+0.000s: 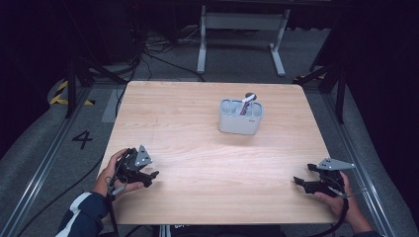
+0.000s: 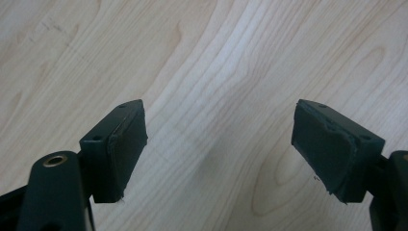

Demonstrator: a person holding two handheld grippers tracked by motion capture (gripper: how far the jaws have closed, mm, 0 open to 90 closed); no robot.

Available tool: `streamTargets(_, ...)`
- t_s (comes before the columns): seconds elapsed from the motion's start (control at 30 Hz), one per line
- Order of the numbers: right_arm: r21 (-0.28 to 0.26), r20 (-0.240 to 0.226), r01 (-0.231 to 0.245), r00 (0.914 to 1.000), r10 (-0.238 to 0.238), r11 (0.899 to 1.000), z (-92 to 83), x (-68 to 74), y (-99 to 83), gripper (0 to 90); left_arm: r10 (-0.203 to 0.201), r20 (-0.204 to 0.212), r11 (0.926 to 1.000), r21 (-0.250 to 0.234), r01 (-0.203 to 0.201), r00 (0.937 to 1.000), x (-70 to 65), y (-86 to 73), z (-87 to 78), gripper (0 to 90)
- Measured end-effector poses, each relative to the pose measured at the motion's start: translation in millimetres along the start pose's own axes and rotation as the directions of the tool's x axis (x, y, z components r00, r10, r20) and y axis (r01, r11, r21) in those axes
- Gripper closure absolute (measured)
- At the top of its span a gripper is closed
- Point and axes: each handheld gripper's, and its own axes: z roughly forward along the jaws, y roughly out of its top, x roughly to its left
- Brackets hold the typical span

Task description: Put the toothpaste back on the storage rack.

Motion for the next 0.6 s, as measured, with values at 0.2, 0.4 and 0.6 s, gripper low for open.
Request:
streamTargets(0.2,0.000,0.000,0.000,1.0000,0.000,1.000,0.0,0.0,0.0,18.1,-0.050,0.023,0.9985,-0.019,0.051,0.9985,0.0,-22.3,-0.6,20.5)
streamTargets(0.4,0.000,0.000,0.000,1.0000,0.000,1.000,0.1,-0.2,0.0,18.1,-0.118,0.072,0.9908,-0.059,0.122,0.9904,1.3,-43.4,-3.7,19.5)
streamTargets(0.6,-0.001,0.000,-0.001,1.0000,0.001,1.000,0.0,-0.1,0.0,18.1,-0.202,0.126,0.9738,-0.080,0.213,0.9713,1.3,-61.5,0.4,17.3)
